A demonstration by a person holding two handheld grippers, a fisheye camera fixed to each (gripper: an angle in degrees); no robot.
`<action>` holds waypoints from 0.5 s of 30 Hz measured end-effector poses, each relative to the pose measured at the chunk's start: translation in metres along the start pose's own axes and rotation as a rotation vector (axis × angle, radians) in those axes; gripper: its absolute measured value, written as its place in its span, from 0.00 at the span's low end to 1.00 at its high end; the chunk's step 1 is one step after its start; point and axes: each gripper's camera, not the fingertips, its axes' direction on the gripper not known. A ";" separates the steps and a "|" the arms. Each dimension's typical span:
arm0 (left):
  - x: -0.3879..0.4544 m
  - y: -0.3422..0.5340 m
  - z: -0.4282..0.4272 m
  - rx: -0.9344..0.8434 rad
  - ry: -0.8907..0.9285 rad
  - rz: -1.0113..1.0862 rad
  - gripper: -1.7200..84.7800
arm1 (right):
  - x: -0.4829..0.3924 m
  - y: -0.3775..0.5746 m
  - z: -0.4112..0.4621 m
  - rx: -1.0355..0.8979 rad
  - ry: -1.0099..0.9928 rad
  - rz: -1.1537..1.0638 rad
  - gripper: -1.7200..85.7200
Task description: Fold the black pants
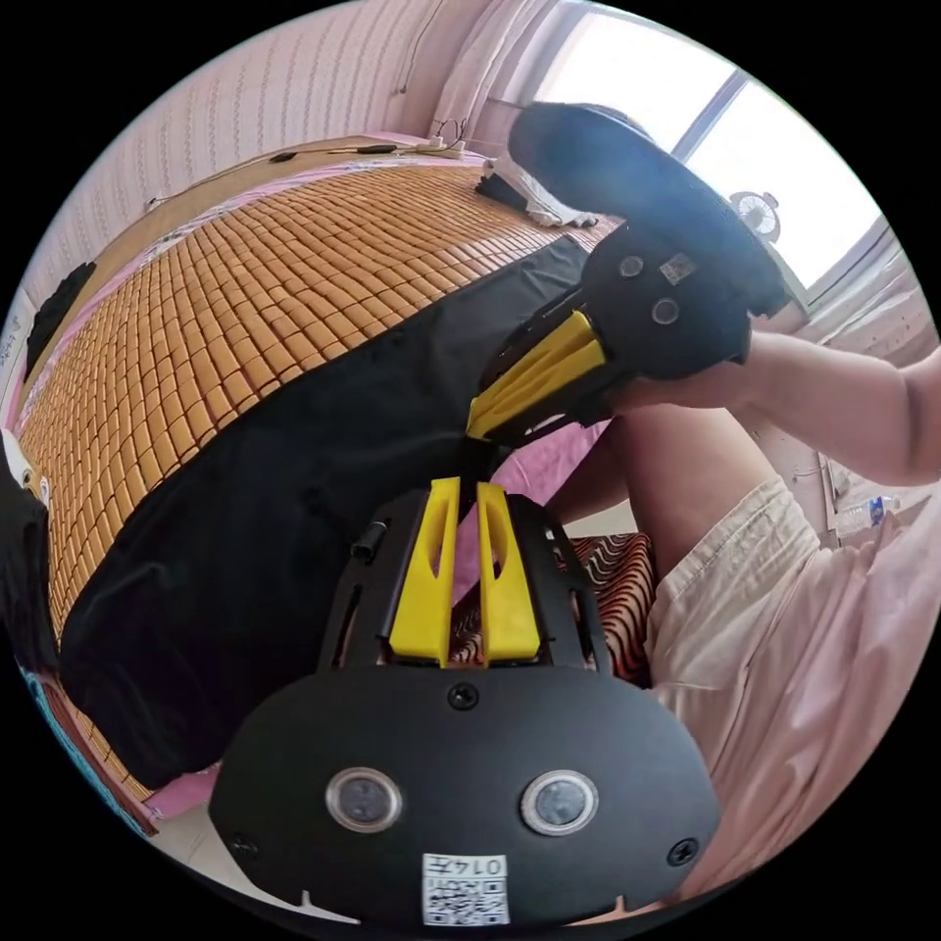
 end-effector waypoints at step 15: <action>0.004 0.024 0.009 -0.043 -0.082 0.043 0.01 | 0.043 -0.092 0.017 0.043 0.088 0.037 0.01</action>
